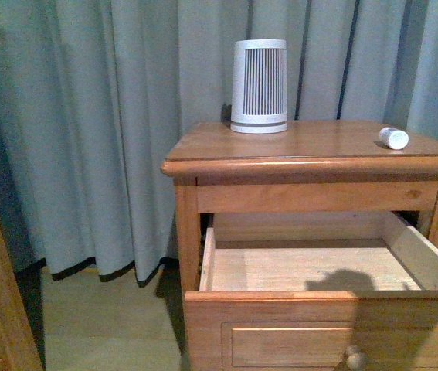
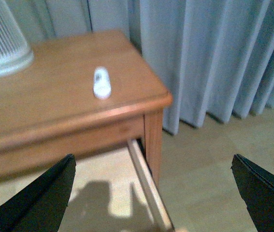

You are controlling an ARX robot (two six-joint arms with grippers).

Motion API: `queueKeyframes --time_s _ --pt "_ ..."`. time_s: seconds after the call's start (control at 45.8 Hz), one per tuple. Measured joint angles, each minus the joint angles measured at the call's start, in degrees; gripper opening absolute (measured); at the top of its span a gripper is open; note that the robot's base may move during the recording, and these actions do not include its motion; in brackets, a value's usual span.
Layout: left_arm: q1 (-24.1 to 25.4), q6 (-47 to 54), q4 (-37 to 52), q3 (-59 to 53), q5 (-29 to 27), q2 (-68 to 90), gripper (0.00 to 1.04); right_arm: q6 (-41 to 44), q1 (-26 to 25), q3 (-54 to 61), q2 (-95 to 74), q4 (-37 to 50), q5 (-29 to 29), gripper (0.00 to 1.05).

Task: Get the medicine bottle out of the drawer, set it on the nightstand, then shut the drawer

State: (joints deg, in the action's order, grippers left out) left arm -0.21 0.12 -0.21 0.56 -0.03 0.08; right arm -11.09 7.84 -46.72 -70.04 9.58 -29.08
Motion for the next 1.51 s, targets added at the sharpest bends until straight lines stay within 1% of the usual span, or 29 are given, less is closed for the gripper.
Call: queueKeyframes --time_s 0.131,0.24,0.306,0.35,0.415,0.59,0.721,0.852,1.136,1.355,1.508 --pt "0.0 0.0 0.0 0.0 0.0 0.0 0.98 -3.4 2.5 11.7 4.9 -1.8 0.0 0.98" --pt "0.0 0.0 0.0 0.0 0.0 0.0 0.98 -6.0 4.4 20.2 4.3 -0.7 0.6 0.98" --pt "0.0 0.0 0.0 0.0 0.0 0.0 0.98 -6.8 5.3 24.6 0.5 3.8 1.0 0.98" --pt "0.0 0.0 0.0 0.0 0.0 0.0 0.98 -7.2 5.3 25.5 -2.4 6.8 1.7 0.98" --pt "0.0 0.0 0.0 0.0 0.0 0.0 0.98 -7.1 5.2 25.7 -8.5 12.8 1.9 0.98" --pt "0.0 0.0 0.0 0.0 0.0 0.0 0.98 -5.0 4.7 23.6 -20.5 24.1 1.9 0.98" --pt "0.0 0.0 0.0 0.0 0.0 0.0 0.98 -1.8 3.3 17.4 -31.8 33.4 1.9 0.98" --pt "0.0 0.0 0.0 0.0 0.0 0.0 0.98 1.2 2.7 11.4 -38.9 35.5 2.2 0.98" --pt "0.0 0.0 0.0 0.0 0.0 0.0 0.98 6.0 0.6 -6.7 -50.5 31.6 3.4 0.98" --pt "0.0 0.0 0.0 0.0 0.0 0.0 0.98 9.7 -1.7 -26.8 -59.7 20.6 6.0 0.98" --pt "0.0 0.0 0.0 0.0 0.0 0.0 0.98 12.2 -2.1 -33.1 -61.8 17.7 6.2 0.98"
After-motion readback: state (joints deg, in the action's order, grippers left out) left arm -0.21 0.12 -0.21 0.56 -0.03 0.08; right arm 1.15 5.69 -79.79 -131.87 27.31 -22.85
